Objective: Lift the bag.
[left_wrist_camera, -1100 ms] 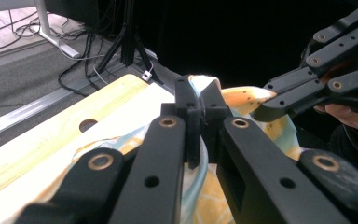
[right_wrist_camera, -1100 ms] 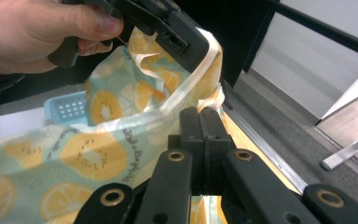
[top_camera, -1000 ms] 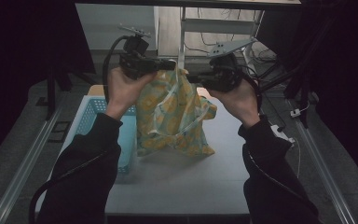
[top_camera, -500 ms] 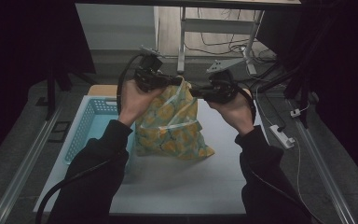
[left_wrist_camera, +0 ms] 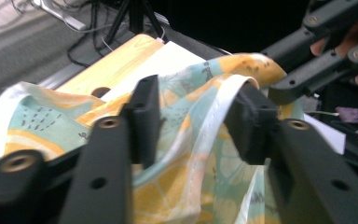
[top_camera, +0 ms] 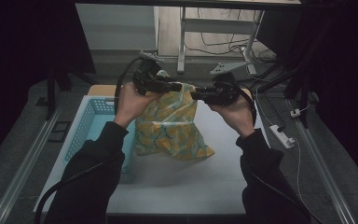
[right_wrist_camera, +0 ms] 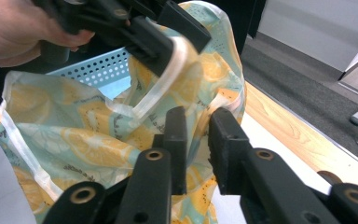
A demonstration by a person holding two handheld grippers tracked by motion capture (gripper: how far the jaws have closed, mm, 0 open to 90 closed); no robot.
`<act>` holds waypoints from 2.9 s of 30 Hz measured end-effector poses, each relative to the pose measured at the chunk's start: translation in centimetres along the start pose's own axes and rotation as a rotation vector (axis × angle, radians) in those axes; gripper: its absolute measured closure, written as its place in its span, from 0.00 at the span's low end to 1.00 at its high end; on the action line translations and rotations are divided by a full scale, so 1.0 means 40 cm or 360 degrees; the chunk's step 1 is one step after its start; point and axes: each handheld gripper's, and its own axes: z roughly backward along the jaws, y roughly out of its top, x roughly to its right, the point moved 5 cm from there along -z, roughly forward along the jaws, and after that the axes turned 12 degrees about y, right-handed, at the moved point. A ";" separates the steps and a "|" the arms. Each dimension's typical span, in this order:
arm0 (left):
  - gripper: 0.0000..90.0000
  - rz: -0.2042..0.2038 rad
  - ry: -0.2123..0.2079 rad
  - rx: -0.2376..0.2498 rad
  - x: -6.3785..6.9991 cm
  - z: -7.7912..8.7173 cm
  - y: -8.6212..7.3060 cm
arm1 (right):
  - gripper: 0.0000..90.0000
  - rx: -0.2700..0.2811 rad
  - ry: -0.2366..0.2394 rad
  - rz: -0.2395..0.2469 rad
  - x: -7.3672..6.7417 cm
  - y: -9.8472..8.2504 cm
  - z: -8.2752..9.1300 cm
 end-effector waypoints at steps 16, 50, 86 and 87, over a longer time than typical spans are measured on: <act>0.26 -0.0122 0.0036 0.0020 0.017 0.022 -0.030 | 0.62 0.0017 0.0004 -0.0041 -0.009 0.001 -0.006; 0.00 -0.0069 0.0083 -0.0023 -0.028 0.144 -0.170 | 0.35 0.0039 0.0031 -0.0025 -0.036 -0.036 -0.011; 0.00 0.0071 0.0103 0.0055 0.010 0.178 -0.401 | 0.01 -0.0003 0.0055 -0.0041 -0.094 -0.222 -0.085; 0.00 0.0070 0.0114 0.0056 0.012 0.177 -0.406 | 0.01 0.0001 0.0054 -0.0044 -0.094 -0.227 -0.084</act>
